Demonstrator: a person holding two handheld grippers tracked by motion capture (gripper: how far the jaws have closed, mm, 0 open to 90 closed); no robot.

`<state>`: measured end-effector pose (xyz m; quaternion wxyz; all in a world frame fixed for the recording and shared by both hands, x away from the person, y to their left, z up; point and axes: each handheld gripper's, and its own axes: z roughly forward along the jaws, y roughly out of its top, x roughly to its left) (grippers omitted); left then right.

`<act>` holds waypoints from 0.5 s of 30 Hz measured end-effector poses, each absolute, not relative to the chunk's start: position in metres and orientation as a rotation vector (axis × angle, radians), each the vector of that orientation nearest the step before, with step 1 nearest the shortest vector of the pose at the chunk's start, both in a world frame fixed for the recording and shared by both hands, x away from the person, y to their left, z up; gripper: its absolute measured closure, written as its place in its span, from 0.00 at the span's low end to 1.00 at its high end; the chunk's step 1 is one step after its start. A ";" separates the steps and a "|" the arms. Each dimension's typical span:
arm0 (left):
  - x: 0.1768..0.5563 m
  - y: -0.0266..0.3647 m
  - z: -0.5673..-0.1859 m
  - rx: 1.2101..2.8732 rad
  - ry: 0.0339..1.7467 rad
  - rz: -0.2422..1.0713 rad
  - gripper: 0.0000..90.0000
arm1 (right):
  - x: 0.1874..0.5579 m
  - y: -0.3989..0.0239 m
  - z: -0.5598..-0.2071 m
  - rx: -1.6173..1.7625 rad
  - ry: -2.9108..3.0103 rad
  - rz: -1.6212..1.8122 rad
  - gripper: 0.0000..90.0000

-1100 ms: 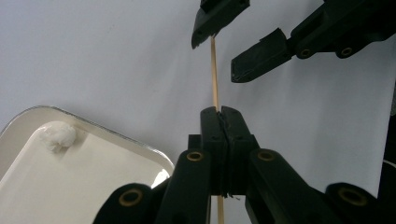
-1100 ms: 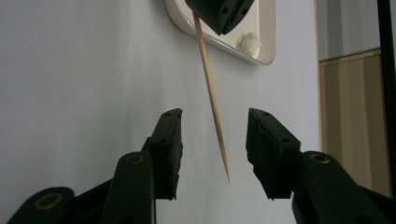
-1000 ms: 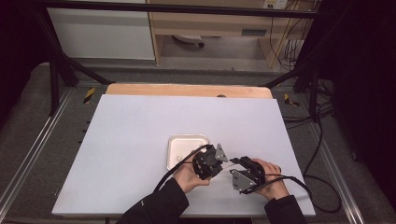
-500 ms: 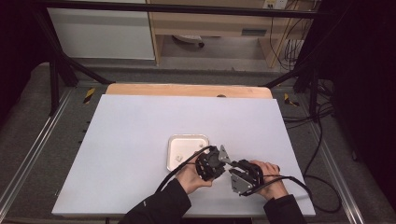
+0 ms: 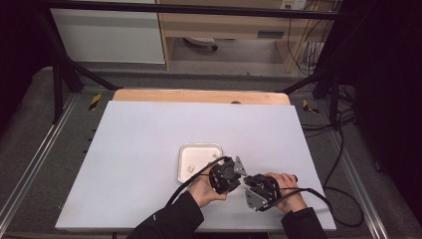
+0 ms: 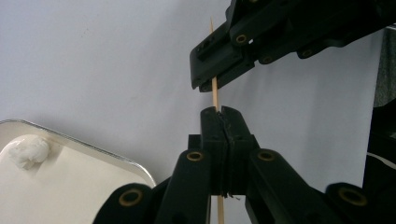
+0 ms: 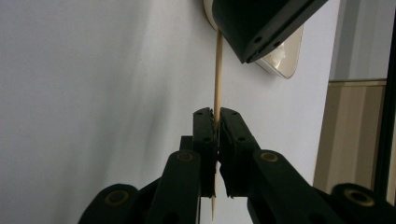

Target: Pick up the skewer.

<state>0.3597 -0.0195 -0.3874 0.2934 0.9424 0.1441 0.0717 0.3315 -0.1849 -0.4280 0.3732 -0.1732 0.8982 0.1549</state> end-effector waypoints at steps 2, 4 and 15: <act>0.360 -0.019 -0.387 2.511 0.387 0.191 0.99 | 0.331 -0.185 -0.428 -0.441 2.299 0.394 0.98; 0.361 -0.018 -0.387 2.508 0.388 0.185 0.99 | 0.331 -0.185 -0.428 -0.437 2.296 0.391 0.98; 0.364 -0.015 -0.387 2.509 0.407 0.146 0.98 | 0.330 -0.182 -0.428 -0.452 2.288 0.391 0.99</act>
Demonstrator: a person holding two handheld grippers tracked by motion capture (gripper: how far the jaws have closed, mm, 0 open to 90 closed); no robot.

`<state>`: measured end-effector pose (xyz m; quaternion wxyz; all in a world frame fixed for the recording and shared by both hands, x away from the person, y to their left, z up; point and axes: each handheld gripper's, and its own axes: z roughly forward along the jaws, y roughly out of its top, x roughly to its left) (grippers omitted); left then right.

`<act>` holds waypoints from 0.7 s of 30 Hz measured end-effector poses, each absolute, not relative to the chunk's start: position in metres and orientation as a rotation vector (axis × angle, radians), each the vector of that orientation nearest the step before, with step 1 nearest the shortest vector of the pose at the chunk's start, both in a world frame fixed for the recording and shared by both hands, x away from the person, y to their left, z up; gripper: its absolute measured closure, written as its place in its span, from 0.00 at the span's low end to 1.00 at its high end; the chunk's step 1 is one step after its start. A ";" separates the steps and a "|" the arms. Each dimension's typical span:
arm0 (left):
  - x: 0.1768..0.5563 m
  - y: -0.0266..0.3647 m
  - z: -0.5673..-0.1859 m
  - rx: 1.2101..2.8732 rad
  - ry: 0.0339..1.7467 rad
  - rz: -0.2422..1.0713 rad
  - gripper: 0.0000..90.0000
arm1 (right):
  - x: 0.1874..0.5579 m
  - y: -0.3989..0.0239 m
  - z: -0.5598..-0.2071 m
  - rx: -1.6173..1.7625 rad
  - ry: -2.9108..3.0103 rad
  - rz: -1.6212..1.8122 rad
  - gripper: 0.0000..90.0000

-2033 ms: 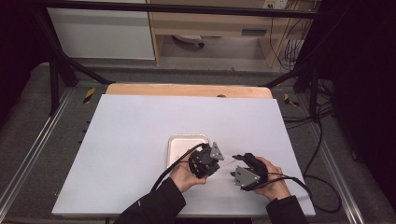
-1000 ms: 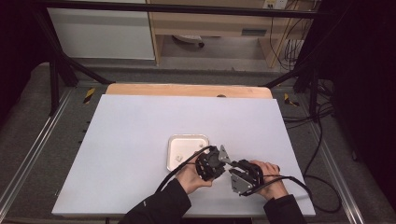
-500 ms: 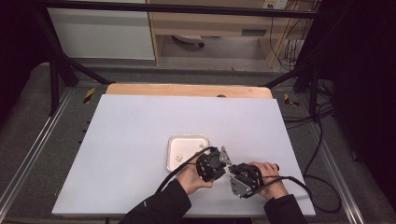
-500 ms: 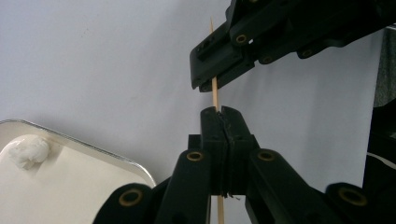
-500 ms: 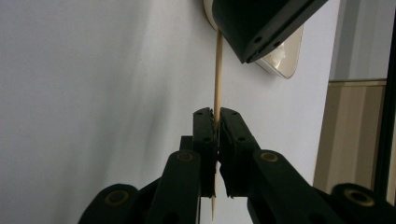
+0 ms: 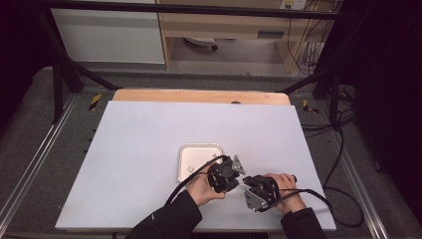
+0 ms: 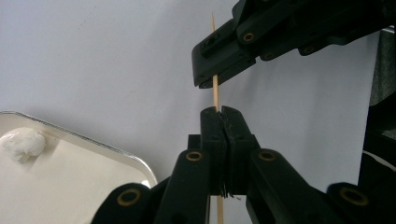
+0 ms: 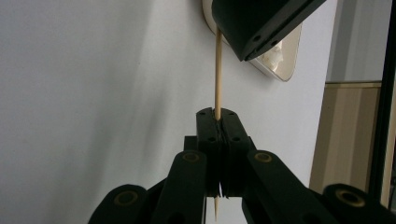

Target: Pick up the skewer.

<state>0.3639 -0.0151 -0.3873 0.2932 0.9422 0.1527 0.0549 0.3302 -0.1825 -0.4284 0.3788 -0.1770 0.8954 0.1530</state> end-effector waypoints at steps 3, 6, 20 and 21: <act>0.365 -0.014 -0.387 2.531 0.415 0.139 0.81 | 0.330 -0.184 -0.427 -0.440 2.277 0.350 0.99; 0.366 -0.012 -0.387 2.567 0.425 0.147 0.72 | 0.330 -0.184 -0.426 -0.452 2.263 0.313 0.99; 0.366 -0.010 -0.392 2.673 0.416 0.141 0.88 | 0.331 -0.178 -0.419 -0.492 2.240 0.249 0.99; 0.366 -0.011 -0.392 2.678 0.414 0.139 0.89 | 0.331 -0.178 -0.419 -0.491 2.240 0.245 0.99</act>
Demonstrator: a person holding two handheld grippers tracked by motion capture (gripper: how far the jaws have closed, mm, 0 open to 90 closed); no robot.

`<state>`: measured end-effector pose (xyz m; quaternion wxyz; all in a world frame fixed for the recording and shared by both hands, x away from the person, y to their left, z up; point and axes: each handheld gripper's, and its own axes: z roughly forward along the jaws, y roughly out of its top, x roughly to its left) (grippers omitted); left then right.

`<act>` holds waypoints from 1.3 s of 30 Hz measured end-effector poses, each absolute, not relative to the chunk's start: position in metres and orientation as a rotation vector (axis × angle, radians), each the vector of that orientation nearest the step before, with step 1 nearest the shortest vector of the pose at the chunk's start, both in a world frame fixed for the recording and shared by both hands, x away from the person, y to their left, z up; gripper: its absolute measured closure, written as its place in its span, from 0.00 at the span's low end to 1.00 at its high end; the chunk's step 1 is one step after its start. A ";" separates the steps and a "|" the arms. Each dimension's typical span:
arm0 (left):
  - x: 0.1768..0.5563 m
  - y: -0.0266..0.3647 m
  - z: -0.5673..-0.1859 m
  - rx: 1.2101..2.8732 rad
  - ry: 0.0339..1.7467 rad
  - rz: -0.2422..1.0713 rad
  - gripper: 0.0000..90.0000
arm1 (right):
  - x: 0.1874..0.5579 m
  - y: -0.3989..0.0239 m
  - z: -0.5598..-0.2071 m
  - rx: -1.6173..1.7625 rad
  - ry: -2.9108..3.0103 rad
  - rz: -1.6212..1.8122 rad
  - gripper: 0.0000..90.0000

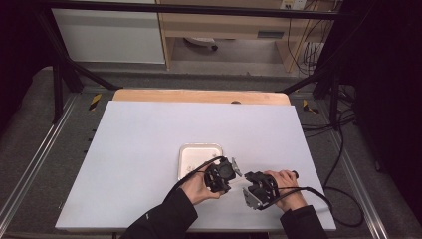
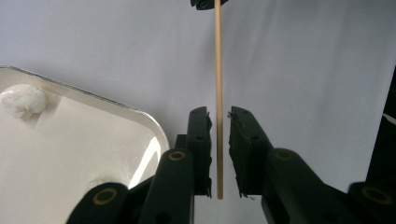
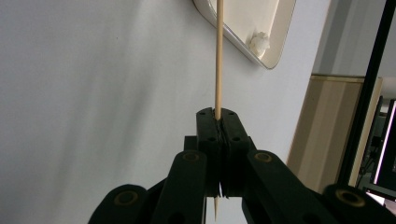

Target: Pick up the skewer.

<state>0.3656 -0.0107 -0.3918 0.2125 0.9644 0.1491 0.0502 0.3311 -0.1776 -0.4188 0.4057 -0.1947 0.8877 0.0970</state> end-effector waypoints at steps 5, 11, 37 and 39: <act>0.365 -0.011 -0.393 2.687 0.420 0.156 0.97 | 0.331 -0.178 -0.419 -0.495 2.239 0.242 0.99; 0.363 -0.012 -0.394 2.700 0.416 0.181 0.98 | 0.331 -0.177 -0.419 -0.496 2.239 0.240 0.99; 0.365 0.011 -0.392 2.645 0.478 0.238 0.99 | 0.337 -0.197 -0.396 -0.054 2.326 0.534 0.52; 0.365 0.016 -0.392 2.643 0.485 0.245 0.99 | 0.340 -0.201 -0.396 0.026 2.336 0.573 0.48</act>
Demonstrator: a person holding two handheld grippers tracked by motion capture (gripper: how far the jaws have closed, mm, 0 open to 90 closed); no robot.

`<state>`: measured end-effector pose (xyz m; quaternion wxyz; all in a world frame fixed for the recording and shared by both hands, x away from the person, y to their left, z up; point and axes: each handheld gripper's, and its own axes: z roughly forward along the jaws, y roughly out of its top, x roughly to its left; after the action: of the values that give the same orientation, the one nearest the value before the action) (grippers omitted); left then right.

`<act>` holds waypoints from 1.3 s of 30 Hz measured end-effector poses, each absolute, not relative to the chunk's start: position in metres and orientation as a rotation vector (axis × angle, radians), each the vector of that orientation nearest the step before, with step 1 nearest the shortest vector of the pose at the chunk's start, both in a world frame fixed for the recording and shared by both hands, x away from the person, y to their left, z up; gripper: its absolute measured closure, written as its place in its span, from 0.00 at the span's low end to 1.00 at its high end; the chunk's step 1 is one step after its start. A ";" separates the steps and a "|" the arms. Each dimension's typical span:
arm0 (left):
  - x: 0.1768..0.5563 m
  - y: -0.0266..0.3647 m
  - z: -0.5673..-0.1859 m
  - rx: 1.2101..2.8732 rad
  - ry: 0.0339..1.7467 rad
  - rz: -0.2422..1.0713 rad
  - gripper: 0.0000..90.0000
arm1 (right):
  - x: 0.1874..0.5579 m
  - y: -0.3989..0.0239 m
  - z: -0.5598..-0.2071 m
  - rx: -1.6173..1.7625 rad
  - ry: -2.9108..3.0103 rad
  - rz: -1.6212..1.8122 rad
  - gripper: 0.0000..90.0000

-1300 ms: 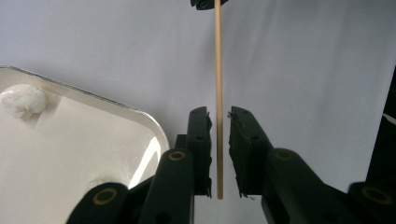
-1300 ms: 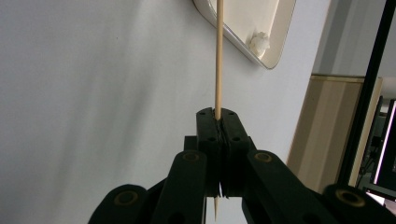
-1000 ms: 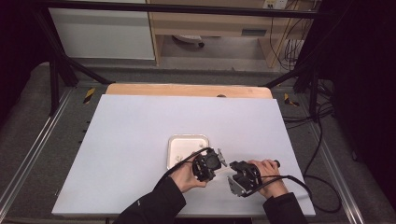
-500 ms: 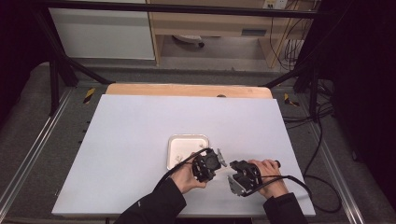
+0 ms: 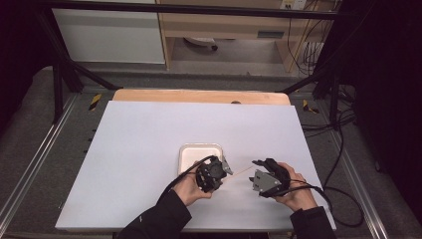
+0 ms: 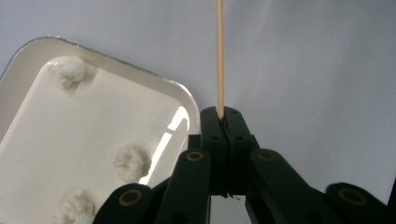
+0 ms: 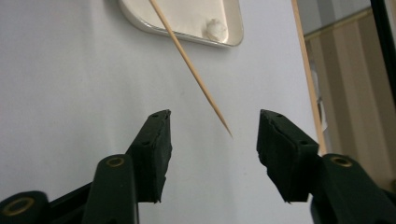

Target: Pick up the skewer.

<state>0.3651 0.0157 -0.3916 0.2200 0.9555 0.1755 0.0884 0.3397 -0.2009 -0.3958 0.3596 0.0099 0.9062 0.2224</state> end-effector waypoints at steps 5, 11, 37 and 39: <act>0.365 0.028 -0.390 2.606 0.517 0.244 0.99 | 0.344 -0.209 -0.400 0.296 2.376 0.692 0.38; 0.364 0.041 -0.388 2.555 0.541 0.251 0.99 | 0.347 -0.215 -0.409 0.529 2.406 0.793 0.26; 0.353 0.133 -0.384 2.259 0.780 0.341 0.99 | 0.350 -0.225 -0.422 1.057 2.407 1.037 0.01; 0.352 0.139 -0.384 2.239 0.791 0.347 0.99 | 0.351 -0.225 -0.420 1.084 2.397 1.053 0.01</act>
<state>0.3518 0.1393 -0.3844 0.3625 0.8696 0.3071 0.1346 0.3508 -0.2249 -0.4203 0.1535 0.3780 0.8359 0.3672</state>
